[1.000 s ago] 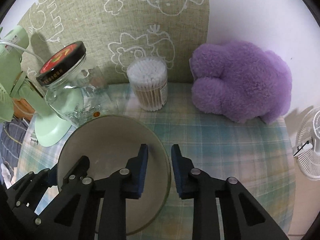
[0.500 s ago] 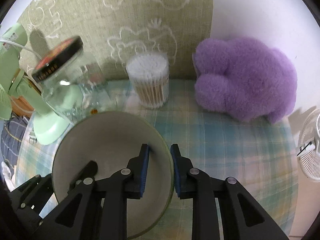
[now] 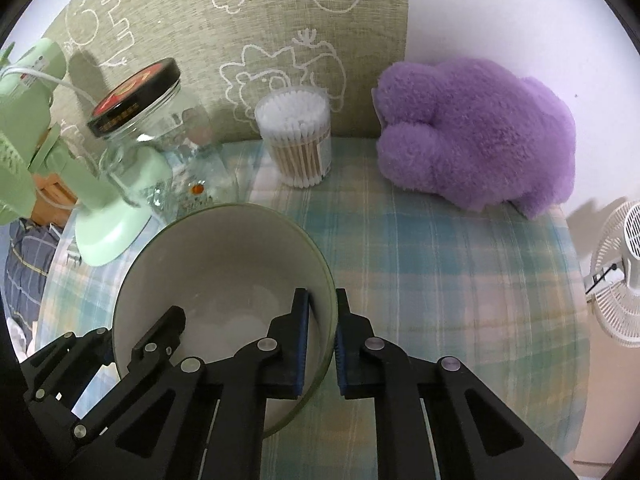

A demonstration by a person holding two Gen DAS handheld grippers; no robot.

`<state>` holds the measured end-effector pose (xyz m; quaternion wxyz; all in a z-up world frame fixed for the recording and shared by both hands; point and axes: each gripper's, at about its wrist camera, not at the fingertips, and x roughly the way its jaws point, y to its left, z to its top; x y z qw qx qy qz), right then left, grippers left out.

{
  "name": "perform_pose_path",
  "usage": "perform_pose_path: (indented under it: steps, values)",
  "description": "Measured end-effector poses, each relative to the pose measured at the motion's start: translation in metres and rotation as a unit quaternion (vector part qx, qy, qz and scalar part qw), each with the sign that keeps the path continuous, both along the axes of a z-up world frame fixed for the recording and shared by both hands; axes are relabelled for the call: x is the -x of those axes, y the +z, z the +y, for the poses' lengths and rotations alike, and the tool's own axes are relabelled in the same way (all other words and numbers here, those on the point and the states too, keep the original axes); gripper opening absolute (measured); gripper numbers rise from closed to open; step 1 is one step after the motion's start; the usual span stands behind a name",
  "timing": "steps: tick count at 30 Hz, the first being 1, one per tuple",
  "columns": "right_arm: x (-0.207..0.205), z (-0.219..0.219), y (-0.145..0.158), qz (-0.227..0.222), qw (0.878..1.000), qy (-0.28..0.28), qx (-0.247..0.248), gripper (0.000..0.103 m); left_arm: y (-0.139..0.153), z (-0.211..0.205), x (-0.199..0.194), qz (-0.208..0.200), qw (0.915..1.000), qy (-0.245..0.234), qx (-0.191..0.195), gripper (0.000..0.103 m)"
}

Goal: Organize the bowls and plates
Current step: 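Lift and carry the floral bowl with both grippers toward the plain bowls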

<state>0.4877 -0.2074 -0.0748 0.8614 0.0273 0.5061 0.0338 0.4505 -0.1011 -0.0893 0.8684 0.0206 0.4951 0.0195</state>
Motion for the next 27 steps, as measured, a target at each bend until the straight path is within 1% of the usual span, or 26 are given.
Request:
perform_pose_path:
  steps: [5, 7, 12, 17, 20, 27]
  values:
    - [0.017, -0.002, 0.006, 0.005, 1.000, -0.003, -0.005, 0.013, 0.003, 0.004, 0.015, 0.007, 0.9999, 0.000, 0.008, 0.015]
    - [0.024, -0.003, 0.011, 0.002, 1.000, -0.004, -0.003, 0.013, 0.006, 0.004, 0.019, 0.002, 1.0000, -0.004, 0.002, 0.015]
    - [0.043, -0.003, 0.027, -0.007, 1.000, -0.010, -0.003, 0.013, 0.026, 0.000, 0.044, -0.011, 0.9999, -0.011, 0.001, 0.015]
    - [0.061, -0.005, 0.047, -0.022, 1.000, -0.020, -0.009, 0.013, 0.046, 0.001, 0.058, -0.023, 0.9996, -0.016, 0.012, 0.015]
    - [0.078, -0.005, 0.061, -0.030, 0.999, -0.026, -0.008, 0.013, 0.056, 0.002, 0.068, -0.027, 0.9993, -0.021, 0.015, 0.015]
    - [0.121, -0.001, 0.091, -0.041, 0.998, -0.050, -0.008, 0.013, 0.084, 0.007, 0.106, -0.040, 0.9980, -0.047, 0.013, 0.015]
